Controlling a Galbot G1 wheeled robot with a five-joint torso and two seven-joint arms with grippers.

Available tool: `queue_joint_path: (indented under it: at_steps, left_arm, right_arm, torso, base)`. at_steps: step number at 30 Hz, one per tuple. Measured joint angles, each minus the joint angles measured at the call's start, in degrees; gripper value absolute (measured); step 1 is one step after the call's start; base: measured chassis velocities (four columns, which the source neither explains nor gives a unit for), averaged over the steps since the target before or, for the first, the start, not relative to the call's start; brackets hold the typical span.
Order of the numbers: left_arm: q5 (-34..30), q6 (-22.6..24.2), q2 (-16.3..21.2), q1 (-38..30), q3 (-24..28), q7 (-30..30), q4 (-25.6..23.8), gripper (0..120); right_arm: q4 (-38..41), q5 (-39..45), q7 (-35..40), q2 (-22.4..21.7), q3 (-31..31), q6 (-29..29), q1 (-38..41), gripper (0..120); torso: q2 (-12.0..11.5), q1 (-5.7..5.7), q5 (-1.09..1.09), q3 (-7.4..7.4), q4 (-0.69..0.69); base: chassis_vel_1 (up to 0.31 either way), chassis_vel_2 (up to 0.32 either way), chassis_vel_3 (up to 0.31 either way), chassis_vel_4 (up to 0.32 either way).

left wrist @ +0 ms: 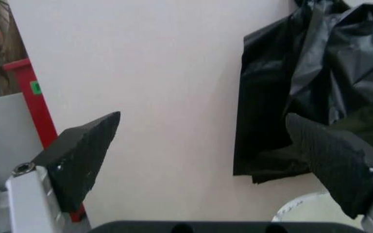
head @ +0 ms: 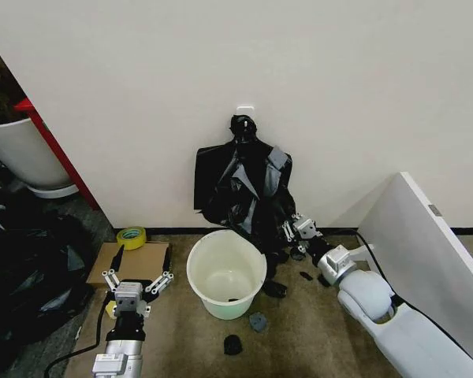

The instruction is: Place the garbage bag over the trash bin.

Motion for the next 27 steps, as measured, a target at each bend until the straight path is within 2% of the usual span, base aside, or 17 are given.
queue_joint_path:
  at_steps: [8, 13, 14, 16, 20, 25, 27]
  left_arm:
    - [-5.5, 0.5, 5.4, -1.6, 0.5, 1.5, -2.5, 100]
    - [-12.7, 0.6, 13.8, -5.1, 1.3, 4.9, -4.8, 100]
    - [-12.7, 0.6, 13.8, -5.1, 1.3, 4.9, -4.8, 100]
    - [-15.8, 1.2, 18.0, -7.4, 2.0, 6.0, -5.2, 100]
    - [-21.2, 4.5, 24.0, -15.0, 4.6, 6.3, -3.6, 100]
    - [-24.0, 6.7, 25.9, -19.5, 6.1, 5.6, -0.4, 100]
    - [-24.7, 7.4, 26.6, -21.2, 7.2, 5.4, 1.0, 100]
  right_arm:
    - [6.7, 3.5, -0.8, -0.2, 2.5, 3.1, -7.2, 0]
    - [9.2, 3.9, -0.3, 1.4, 2.3, 3.4, -7.7, 0]
    - [9.2, 3.9, -0.3, 1.4, 2.3, 3.4, -7.7, 0]
    - [9.4, 3.8, -0.3, 1.7, 1.9, 3.8, -7.3, 0]
    - [9.4, 3.1, -0.4, 1.8, 1.4, 4.2, -6.5, 0]
    - [8.9, 3.1, -0.6, 1.7, 0.4, 4.2, -4.8, 0]
    - [8.8, 3.1, -0.7, 1.7, 0.4, 4.2, -4.8, 0]
  torso:
    - [0.0, 0.00, -0.01, 0.00, -0.01]
    - [0.0, 0.00, -0.02, 0.00, -0.01]
    - [0.0, 0.00, -0.02, 0.00, -0.01]
    - [0.0, 0.00, 0.00, 0.00, 0.02]
    - [0.0, 0.00, -0.02, 0.00, -0.05]
    - [0.0, 0.00, -0.01, 0.01, 0.03]
    - [0.0, 0.00, -0.02, 0.00, 0.01]
  base:
    - [0.000, 0.000, 0.000, 0.000]
    - [0.000, 0.000, 0.000, 0.000]
    - [0.000, 0.000, 0.000, 0.000]
    - [0.000, 0.000, 0.000, 0.000]
    - [0.000, 0.000, 0.000, 0.000]
    - [0.000, 0.000, 0.000, 0.000]
    - [0.000, 0.000, 0.000, 0.000]
